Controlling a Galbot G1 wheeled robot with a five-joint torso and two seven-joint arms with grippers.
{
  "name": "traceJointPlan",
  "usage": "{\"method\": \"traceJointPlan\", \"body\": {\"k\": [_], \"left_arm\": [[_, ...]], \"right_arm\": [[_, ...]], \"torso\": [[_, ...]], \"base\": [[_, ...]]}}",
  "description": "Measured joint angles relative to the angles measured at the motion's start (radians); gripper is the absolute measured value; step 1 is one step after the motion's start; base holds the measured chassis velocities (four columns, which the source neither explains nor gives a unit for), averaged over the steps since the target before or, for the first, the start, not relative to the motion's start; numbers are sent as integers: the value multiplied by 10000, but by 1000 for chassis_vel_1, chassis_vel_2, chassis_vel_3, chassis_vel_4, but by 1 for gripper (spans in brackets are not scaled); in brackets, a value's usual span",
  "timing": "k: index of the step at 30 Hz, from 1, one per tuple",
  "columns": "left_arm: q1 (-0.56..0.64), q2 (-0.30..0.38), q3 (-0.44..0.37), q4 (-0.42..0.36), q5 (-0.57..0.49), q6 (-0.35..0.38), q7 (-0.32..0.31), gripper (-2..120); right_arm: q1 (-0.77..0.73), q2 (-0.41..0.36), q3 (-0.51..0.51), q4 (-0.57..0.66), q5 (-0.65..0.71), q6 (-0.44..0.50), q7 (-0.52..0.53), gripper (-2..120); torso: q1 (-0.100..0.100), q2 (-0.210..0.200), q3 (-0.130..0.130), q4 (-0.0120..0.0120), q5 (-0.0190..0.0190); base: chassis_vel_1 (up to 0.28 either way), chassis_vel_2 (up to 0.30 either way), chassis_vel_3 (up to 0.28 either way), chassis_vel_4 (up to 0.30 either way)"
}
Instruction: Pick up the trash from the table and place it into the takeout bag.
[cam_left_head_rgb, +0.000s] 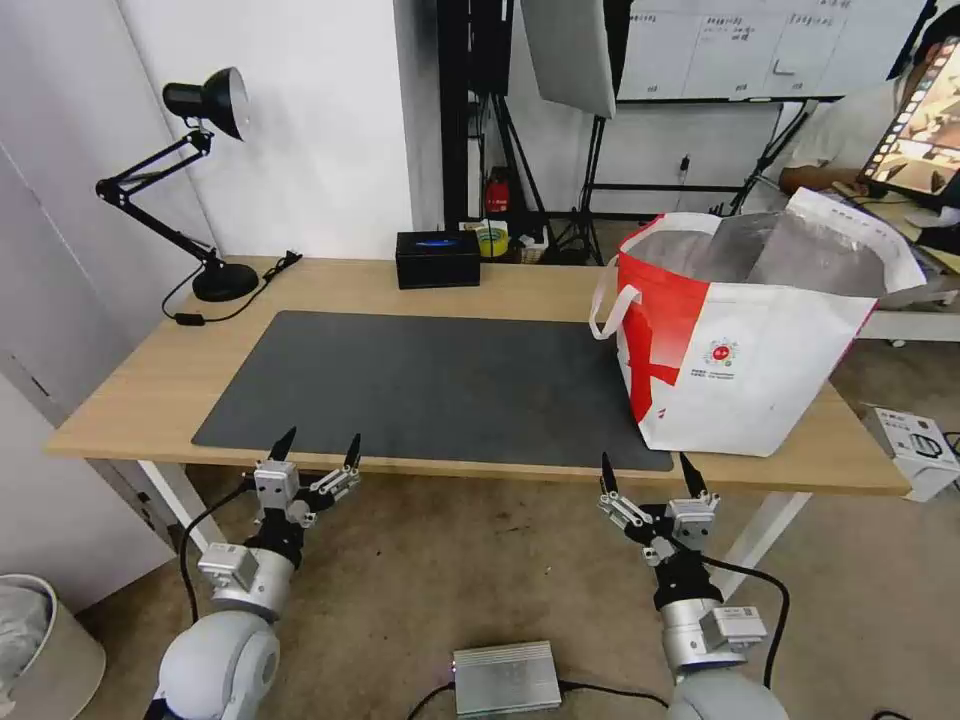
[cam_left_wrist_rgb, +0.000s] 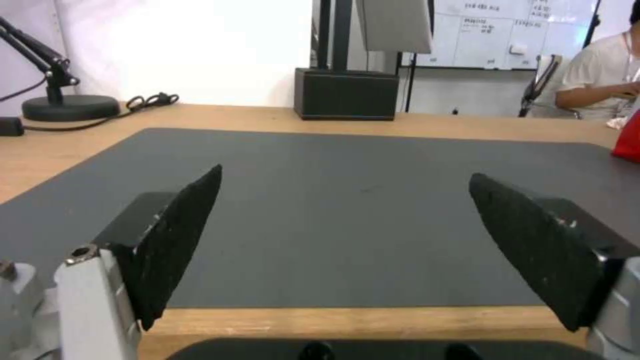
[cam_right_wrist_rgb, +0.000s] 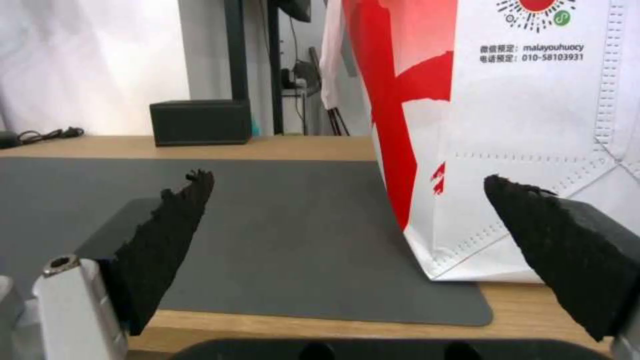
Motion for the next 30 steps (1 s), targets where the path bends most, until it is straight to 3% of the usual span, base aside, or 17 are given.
{"method": "traceJointPlan", "body": {"k": [11,30], "left_arm": [[320,-164,-66,-99,255,-246,304,100],[403,-219,-130,-101,430,-331,291,100]], "right_arm": [[0,0,0,0,0,0,0,100],[0,0,0,0,0,0,0,100]], "torso": [[0,0,0,0,-1],[0,0,0,1,-1]], "base": [[0,0,0,0],[0,0,0,0]]}}
